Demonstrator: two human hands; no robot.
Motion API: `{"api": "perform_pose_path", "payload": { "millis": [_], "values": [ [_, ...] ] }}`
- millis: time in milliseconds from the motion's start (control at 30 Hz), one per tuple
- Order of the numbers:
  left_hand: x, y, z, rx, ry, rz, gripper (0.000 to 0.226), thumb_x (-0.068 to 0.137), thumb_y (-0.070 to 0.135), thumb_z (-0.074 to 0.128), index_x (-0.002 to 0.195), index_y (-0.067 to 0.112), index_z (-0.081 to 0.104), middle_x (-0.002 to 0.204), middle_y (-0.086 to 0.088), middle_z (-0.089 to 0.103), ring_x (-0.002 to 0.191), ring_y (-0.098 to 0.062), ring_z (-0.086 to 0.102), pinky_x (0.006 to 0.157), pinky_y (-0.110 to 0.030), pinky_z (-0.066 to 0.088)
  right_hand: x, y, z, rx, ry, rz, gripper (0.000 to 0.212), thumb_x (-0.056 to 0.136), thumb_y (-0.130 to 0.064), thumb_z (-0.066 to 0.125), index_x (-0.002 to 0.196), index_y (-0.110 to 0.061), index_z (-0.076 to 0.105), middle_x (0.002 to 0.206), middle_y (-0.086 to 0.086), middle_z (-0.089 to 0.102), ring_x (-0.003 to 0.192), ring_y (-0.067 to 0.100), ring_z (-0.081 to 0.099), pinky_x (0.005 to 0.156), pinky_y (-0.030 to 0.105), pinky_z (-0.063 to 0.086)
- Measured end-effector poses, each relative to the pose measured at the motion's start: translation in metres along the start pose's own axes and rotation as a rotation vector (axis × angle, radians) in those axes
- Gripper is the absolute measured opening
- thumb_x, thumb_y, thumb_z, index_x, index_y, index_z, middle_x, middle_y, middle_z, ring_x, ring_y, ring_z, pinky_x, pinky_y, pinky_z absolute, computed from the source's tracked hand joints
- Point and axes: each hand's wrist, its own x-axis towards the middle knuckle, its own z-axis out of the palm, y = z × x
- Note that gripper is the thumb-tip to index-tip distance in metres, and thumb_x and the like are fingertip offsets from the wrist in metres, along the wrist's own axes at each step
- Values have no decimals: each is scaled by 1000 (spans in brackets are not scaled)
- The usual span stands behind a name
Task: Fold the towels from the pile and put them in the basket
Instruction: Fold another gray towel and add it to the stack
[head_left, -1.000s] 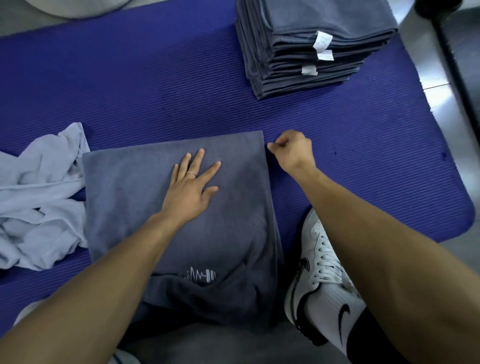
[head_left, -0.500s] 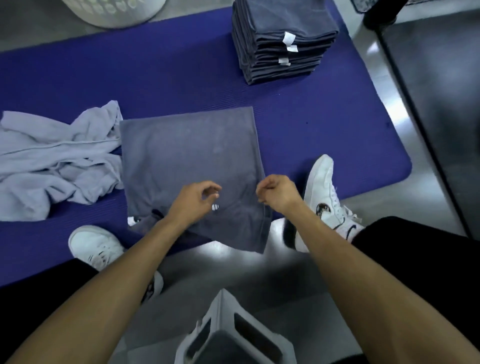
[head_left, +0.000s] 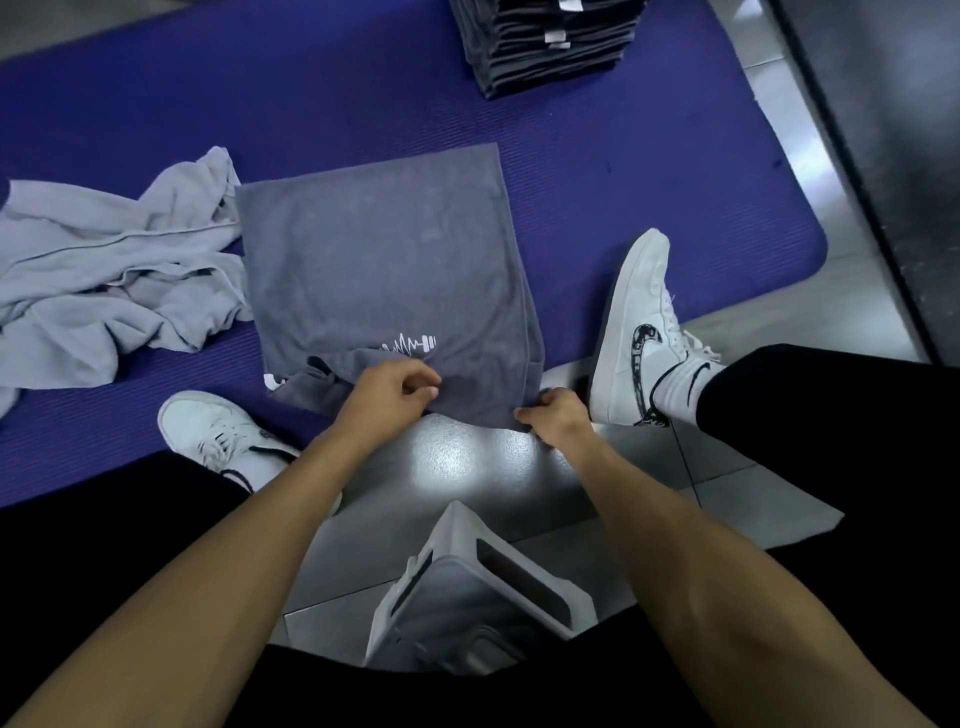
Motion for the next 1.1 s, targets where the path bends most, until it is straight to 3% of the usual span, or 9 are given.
{"api": "perform_pose_path", "payload": {
  "millis": [67, 167, 267, 400, 500, 667, 800, 900, 1100],
  "values": [
    [-3, -3, -4, -14, 15, -30, 11, 89, 11, 69, 98, 15, 74, 92, 5, 71, 82, -3, 63, 79, -8, 44, 5, -4, 4, 74, -44, 45, 11, 86, -15, 73, 90, -10, 64, 76, 5, 64, 64, 16, 57, 57, 23, 45],
    [-6, -13, -9, -35, 55, -79, 12, 88, 11, 70, 97, 17, 75, 88, 6, 72, 84, -9, 67, 89, -26, 51, 9, -7, 7, 191, -74, 72, 9, 83, -4, 73, 87, -7, 65, 78, 12, 65, 73, 26, 61, 56, 27, 49],
    [-7, -10, -4, -51, 14, -73, 13, 87, 10, 72, 97, 17, 75, 88, 7, 73, 83, -6, 67, 92, -30, 53, 4, -10, -3, 385, -168, 117, 23, 79, -1, 78, 99, -3, 67, 88, 12, 72, 77, 23, 70, 54, 25, 54],
    [-3, 12, 9, -37, -100, 110, 19, 83, 19, 78, 102, 16, 74, 99, 4, 74, 94, -8, 67, 93, -27, 50, -11, -24, -28, 469, -361, -7, 16, 81, -5, 77, 95, -10, 72, 95, 5, 76, 86, 18, 72, 72, 26, 54],
    [2, 20, 15, 131, -136, 258, 36, 81, 31, 79, 114, 20, 71, 111, 6, 68, 106, -10, 59, 96, -28, 45, -19, -36, -42, 499, -438, -88, 14, 83, -5, 74, 96, -11, 74, 94, 6, 76, 83, 17, 71, 72, 25, 53],
    [4, 26, 16, 164, -34, 383, 20, 86, 23, 71, 104, 18, 76, 96, 2, 71, 91, -16, 64, 84, -39, 52, -24, -43, -50, 555, -512, -93, 14, 85, 0, 69, 98, -7, 72, 94, 7, 76, 80, 16, 71, 71, 25, 56],
    [6, 28, 11, 56, -22, 338, 18, 87, 27, 70, 100, 18, 78, 92, 4, 74, 84, -12, 67, 82, -33, 53, -24, -42, -53, 551, -495, -67, 21, 87, 4, 65, 107, 0, 69, 95, 9, 74, 79, 17, 70, 69, 23, 58],
    [6, 34, 11, 4, 51, 355, 15, 87, 18, 73, 100, 14, 78, 93, 0, 75, 84, -15, 69, 80, -26, 51, -24, -40, -57, 542, -484, -56, 21, 86, 5, 66, 107, 1, 69, 92, 9, 75, 76, 16, 70, 68, 23, 59],
    [4, 39, 18, 39, 9, 427, 28, 90, 32, 61, 113, 24, 75, 86, 5, 71, 77, -13, 64, 70, -39, 54, -28, -40, -64, 583, -539, -62, 21, 89, 9, 59, 86, -4, 75, 85, 12, 75, 71, 18, 72, 68, 26, 61]
  ]
}}
